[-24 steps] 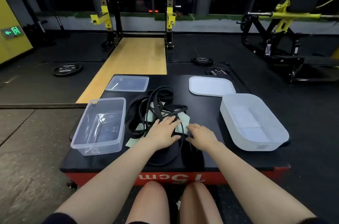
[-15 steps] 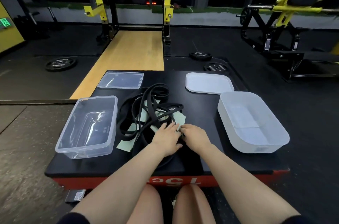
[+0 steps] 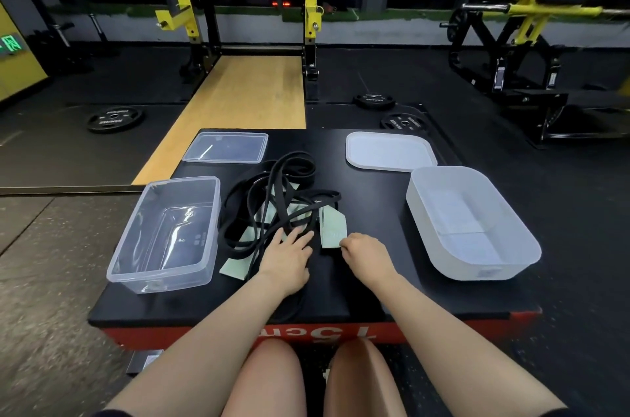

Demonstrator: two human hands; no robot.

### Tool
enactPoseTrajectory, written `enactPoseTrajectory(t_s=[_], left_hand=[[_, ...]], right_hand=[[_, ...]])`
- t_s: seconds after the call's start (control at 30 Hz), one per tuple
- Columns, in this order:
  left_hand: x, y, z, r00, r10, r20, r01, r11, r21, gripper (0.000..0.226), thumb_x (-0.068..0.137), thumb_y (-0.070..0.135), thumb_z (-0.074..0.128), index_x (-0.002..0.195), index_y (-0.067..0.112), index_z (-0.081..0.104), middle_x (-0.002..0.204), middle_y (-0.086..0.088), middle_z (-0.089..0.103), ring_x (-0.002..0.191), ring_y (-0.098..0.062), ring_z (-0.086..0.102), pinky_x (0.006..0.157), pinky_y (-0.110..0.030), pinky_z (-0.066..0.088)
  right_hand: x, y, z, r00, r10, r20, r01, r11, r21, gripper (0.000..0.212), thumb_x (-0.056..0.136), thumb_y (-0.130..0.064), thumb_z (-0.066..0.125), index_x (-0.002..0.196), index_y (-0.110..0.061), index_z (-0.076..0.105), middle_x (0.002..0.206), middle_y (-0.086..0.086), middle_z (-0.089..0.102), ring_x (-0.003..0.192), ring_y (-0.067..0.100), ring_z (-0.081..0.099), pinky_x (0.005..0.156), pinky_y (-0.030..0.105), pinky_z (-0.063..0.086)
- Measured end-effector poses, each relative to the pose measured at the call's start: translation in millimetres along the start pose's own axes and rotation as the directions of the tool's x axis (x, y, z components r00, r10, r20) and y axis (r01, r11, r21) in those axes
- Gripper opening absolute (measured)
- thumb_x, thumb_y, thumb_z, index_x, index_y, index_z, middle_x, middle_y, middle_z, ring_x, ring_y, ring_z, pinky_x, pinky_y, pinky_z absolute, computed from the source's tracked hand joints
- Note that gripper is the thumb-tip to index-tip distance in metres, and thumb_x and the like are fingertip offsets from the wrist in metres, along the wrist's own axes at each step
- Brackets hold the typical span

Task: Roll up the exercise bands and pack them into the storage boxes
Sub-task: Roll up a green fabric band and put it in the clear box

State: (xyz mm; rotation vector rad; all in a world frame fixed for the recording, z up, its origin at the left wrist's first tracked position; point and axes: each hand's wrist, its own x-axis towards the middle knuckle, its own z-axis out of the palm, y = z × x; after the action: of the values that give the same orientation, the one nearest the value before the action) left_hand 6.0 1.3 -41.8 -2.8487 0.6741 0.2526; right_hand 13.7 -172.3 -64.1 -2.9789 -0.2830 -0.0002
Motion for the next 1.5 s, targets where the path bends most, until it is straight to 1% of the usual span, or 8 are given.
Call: enactPoseTrajectory(t_s=[0.2,0.33,0.5,0.63,0.97,1.13,1.33,1.5], left_hand=[[-1.7,13.3,-20.2,1.000,-0.023,-0.007,0.019,0.954,-0.299,0.052,0.097,0.036,0.040,0.144,0.015,0.032,0.156,-0.003,0.021,0.147,-0.020,0.004,0.118,-0.039,0.002],[-4.6,22.3,-39.4,0.990,-0.142,0.005,0.093,0.618,-0.781,0.047,0.098,0.032,0.042,0.140,0.011,0.040,0.142,-0.007,0.047,0.135,-0.024,0.038,0.108,-0.029,0.029],[-5.8,28.0,-64.6,0.937,-0.341,-0.078,0.032,0.306,-0.951,0.029,0.097,0.031,0.046,0.079,0.010,0.054,0.068,0.006,0.054,0.075,-0.016,0.052,0.067,-0.025,0.036],[-9.4,25.7,-82.1,0.863,-0.482,-0.155,-0.078,0.176,-0.981,0.021,0.089,0.029,0.059,0.085,0.011,0.069,0.081,-0.004,0.072,0.083,-0.017,0.066,0.082,-0.032,0.049],[-29.4,-20.0,-126.9,0.816,-0.490,-0.307,-0.047,0.472,-0.880,0.020,0.093,0.017,0.048,0.085,0.015,0.066,0.078,0.007,0.062,0.073,-0.007,0.054,0.058,-0.008,0.036],[-34.6,-43.3,-157.2,0.889,-0.313,-0.334,-0.052,0.656,-0.753,0.023,0.097,0.018,0.044,0.094,0.009,0.065,0.087,0.001,0.064,0.075,-0.010,0.056,0.065,-0.022,0.044],[-39.4,-58.9,-201.8,0.917,-0.144,-0.373,-0.103,0.817,-0.567,0.024,0.098,0.016,0.043,0.106,0.005,0.063,0.081,0.000,0.056,0.069,-0.013,0.048,0.057,-0.024,0.032],[-44.8,-63.1,-223.4,0.899,-0.136,-0.417,-0.118,0.841,-0.528,0.021,0.096,0.009,0.046,0.106,0.007,0.064,0.087,-0.003,0.056,0.082,-0.017,0.050,0.072,-0.025,0.035]], right_hand=[[-10.6,-5.1,-22.2,0.983,0.133,-0.129,-0.093,0.958,0.273,0.023,0.092,-0.019,0.049,0.096,-0.011,0.070,0.098,0.005,0.068,0.090,0.028,0.062,0.078,0.037,0.050],[-13.6,-18.0,-44.4,0.972,0.167,-0.164,-0.090,0.914,0.395,0.020,0.089,-0.019,0.053,0.094,-0.016,0.072,0.091,0.004,0.071,0.086,0.025,0.063,0.076,0.036,0.051],[-18.4,-33.7,-71.0,0.956,0.185,-0.228,-0.057,0.879,0.474,0.020,0.089,-0.021,0.053,0.091,-0.016,0.073,0.083,0.002,0.071,0.080,0.021,0.062,0.070,0.028,0.045],[-20.3,-43.5,-87.0,0.931,0.230,-0.285,-0.013,0.799,0.601,0.020,0.089,-0.022,0.054,0.089,-0.017,0.073,0.079,-0.001,0.070,0.076,0.016,0.063,0.071,0.030,0.050],[-18.3,-46.1,-130.0,0.946,0.167,-0.279,0.129,0.596,0.793,0.012,0.086,-0.018,0.066,0.095,-0.019,0.074,0.087,-0.014,0.068,0.081,-0.011,0.059,0.070,-0.001,0.039],[-3.1,-45.2,-151.3,0.940,0.187,-0.284,0.133,0.567,0.813,0.024,0.088,-0.016,0.064,0.111,-0.015,0.069,0.103,-0.006,0.068,0.092,0.000,0.060,0.075,-0.001,0.039],[17.1,-58.2,-177.3,0.958,0.130,-0.254,0.157,0.500,0.851,0.034,0.090,-0.017,0.062,0.124,-0.014,0.062,0.117,0.002,0.066,0.109,0.011,0.060,0.097,0.025,0.045],[15.7,-63.3,-195.2,0.950,0.121,-0.289,0.221,0.397,0.891,0.023,0.090,-0.011,0.062,0.112,-0.005,0.067,0.102,0.002,0.068,0.092,0.009,0.062,0.073,0.008,0.046]])
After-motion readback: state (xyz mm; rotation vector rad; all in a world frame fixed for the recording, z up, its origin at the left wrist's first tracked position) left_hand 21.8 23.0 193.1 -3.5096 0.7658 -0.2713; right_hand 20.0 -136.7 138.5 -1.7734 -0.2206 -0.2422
